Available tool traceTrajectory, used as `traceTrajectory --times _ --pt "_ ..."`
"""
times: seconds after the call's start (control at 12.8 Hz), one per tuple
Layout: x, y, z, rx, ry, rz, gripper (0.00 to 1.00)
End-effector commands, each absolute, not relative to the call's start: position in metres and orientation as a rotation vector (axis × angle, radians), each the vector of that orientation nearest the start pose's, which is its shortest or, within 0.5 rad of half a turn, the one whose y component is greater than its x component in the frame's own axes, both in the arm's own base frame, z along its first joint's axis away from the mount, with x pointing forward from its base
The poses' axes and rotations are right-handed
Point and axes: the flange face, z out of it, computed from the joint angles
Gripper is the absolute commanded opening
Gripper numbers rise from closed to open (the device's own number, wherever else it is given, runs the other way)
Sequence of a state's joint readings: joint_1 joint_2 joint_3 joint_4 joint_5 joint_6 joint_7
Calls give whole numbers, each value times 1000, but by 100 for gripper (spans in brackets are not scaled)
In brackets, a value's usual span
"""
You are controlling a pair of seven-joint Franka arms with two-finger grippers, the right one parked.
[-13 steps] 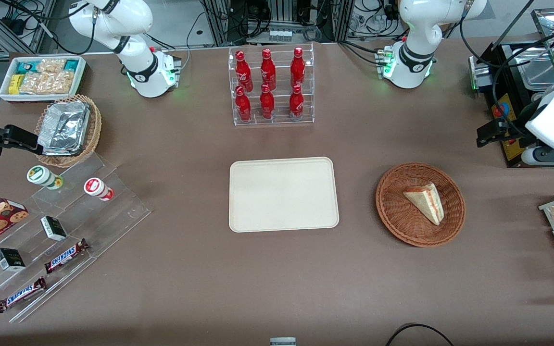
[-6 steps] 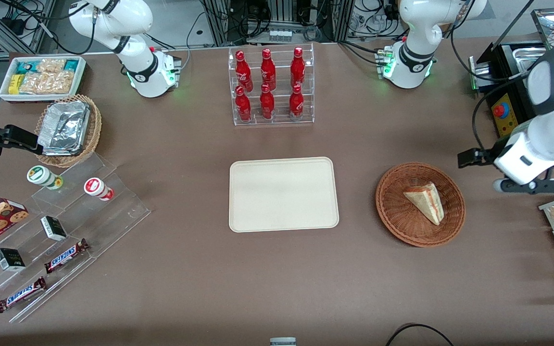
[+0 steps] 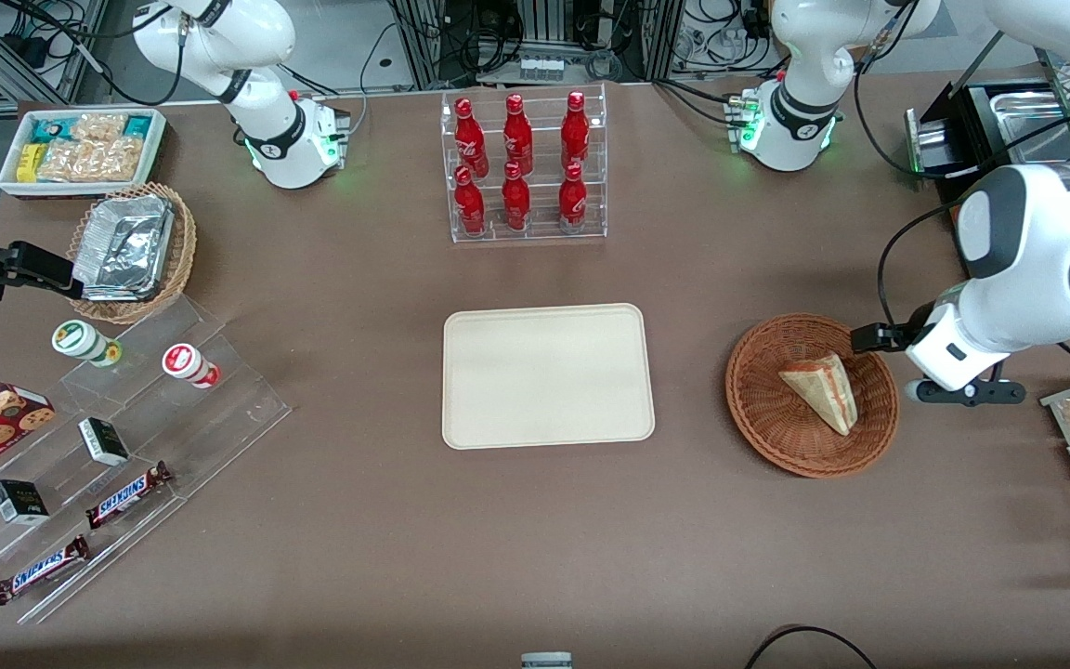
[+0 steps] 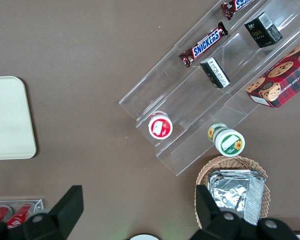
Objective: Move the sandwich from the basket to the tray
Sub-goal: 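Lower the open left gripper around the wrapped sandwich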
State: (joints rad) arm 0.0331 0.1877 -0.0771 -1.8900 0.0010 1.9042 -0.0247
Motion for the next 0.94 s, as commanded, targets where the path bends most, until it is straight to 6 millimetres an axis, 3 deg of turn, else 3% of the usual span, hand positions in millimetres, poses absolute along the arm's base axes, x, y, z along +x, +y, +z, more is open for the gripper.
traceTrajectory --times 0.0,0.23,0.55,0.86 --pt "577 -25 383 -3127 -91 225 100" --pt "573 -27 381 -3111 -226 204 100" --pt "550 -31 360 -3077 -539 82 100" --pt "546 -41 344 -2978 -1020 -28 100"
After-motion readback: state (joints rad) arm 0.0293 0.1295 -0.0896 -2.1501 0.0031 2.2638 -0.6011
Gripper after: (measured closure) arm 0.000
